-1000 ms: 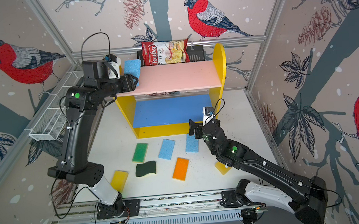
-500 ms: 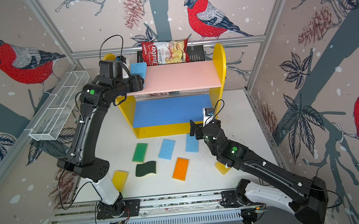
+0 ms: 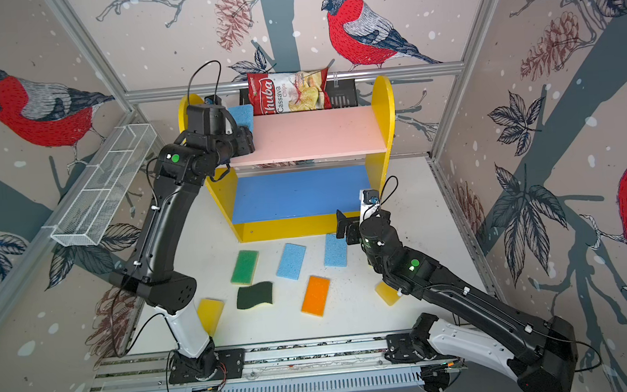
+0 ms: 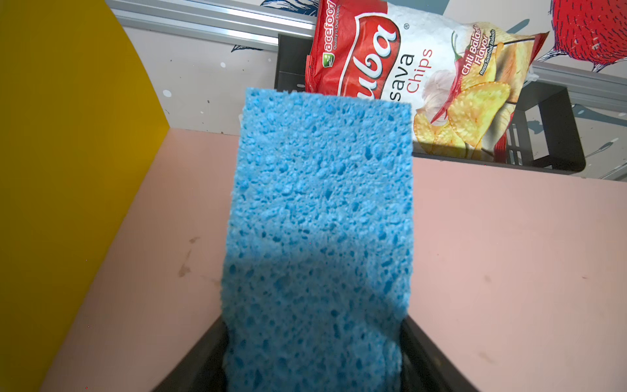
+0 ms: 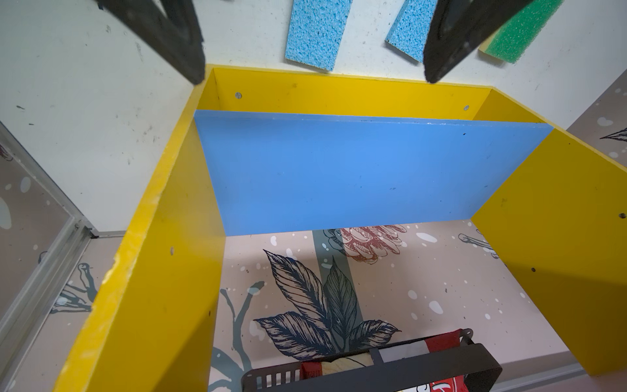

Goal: Place and organize the cleaning sponges onto the shelf
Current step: 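Move the held light blue sponge over the pink upper shelf with the left gripper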

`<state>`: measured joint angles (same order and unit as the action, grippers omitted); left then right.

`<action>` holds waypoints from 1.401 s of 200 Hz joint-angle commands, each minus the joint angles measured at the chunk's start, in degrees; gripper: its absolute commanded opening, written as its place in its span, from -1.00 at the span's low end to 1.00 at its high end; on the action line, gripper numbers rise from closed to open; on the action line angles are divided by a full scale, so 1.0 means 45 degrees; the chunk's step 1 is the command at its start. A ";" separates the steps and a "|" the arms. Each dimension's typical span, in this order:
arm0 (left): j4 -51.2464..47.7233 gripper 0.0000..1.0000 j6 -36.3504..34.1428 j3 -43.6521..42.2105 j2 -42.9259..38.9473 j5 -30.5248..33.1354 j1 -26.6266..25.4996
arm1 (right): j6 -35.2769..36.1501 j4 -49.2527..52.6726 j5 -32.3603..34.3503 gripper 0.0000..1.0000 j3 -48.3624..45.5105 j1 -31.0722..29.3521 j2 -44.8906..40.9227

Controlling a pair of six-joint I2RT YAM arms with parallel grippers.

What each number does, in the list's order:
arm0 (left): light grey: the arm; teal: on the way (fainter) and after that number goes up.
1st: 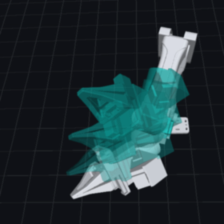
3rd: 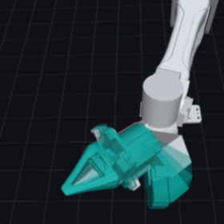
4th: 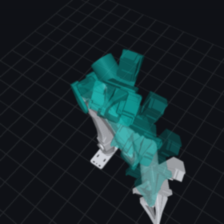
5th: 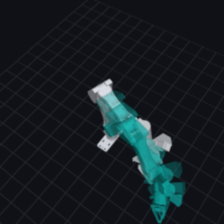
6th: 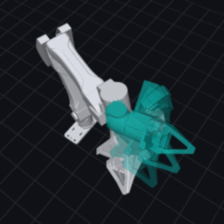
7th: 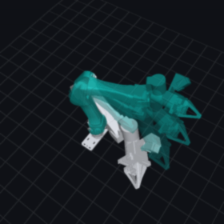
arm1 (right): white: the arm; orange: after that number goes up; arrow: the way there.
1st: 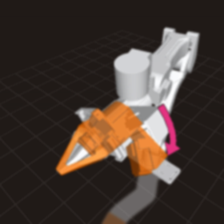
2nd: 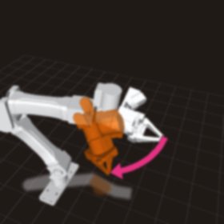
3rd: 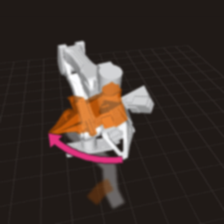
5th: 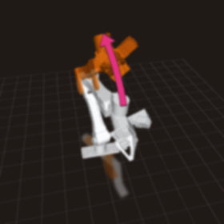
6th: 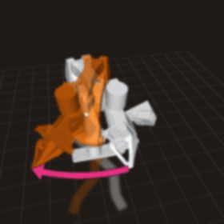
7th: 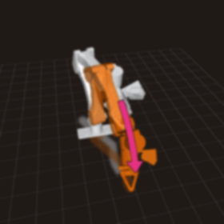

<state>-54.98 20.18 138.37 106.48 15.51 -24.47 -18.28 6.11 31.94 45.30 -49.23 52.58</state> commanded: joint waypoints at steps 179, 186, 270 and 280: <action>-0.2424 0.54 0.0878 -0.0003 -0.0269 0.0995 -0.0577 | -0.0294 -0.0168 -0.0441 0.99 -0.0096 0.0180 -0.0409; -0.2445 0.55 0.0845 -0.0055 -0.0265 0.0943 -0.0578 | -0.0327 -0.0176 -0.0456 0.99 -0.0099 0.0180 -0.0414; -0.2340 0.62 0.0909 -0.0084 0.0069 0.0626 -0.0579 | -0.0319 -0.0127 -0.0358 0.99 -0.0216 0.0202 -0.0473; -0.2349 0.63 0.0891 -0.0084 0.0050 0.0568 -0.0577 | -0.0327 -0.0137 -0.0377 0.99 -0.0229 0.0218 -0.0473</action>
<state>-57.32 22.22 138.34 106.17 21.08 -27.07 -19.53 6.22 29.98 44.42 -48.34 50.61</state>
